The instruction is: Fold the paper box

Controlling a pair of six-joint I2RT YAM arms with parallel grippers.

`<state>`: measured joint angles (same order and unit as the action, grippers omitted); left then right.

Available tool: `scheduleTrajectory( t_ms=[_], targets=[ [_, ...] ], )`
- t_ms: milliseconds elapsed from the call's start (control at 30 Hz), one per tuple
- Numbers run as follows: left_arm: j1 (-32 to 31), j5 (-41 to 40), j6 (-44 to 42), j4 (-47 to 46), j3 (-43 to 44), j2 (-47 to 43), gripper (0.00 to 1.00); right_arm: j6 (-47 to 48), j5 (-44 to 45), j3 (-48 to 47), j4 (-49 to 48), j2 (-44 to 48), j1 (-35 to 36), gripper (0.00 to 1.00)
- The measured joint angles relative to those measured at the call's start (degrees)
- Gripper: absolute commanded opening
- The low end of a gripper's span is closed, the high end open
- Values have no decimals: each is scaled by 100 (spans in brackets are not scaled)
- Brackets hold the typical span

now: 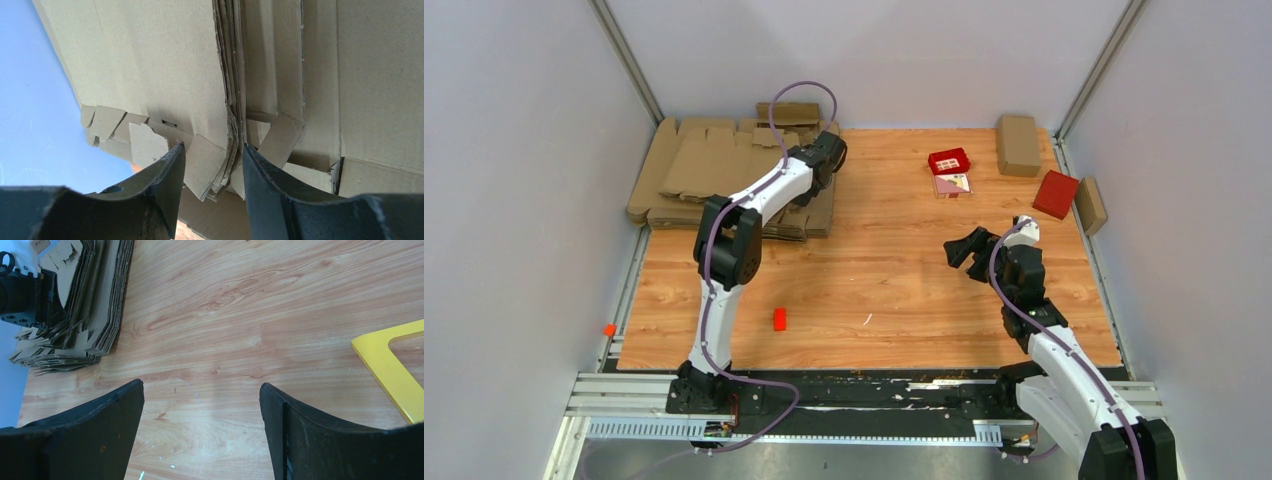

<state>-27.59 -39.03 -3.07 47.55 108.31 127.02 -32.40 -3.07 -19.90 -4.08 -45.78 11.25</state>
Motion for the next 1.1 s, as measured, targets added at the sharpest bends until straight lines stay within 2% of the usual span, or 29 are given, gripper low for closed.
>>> scheduleTrajectory(
  t_ms=[167, 367, 433, 767, 1100],
  targets=[
    [26, -35, -4, 0, 0, 20, 43, 2, -2, 0, 0, 0, 0, 86],
    [35, -199, -7, 26, 20, 20, 15, 2, -2, -2, -2, -17, 0, 86],
    [37, -216, -20, 33, 20, 20, 0, 2, -2, -4, 0, -37, 0, 86],
    [37, -260, 24, 11, -9, -83, 0, 4, -4, -7, 0, -37, 0, 86],
    [-57, -828, 243, -105, -413, -1497, 0, 9, -15, -9, 0, -37, 0, 86]
  ],
)
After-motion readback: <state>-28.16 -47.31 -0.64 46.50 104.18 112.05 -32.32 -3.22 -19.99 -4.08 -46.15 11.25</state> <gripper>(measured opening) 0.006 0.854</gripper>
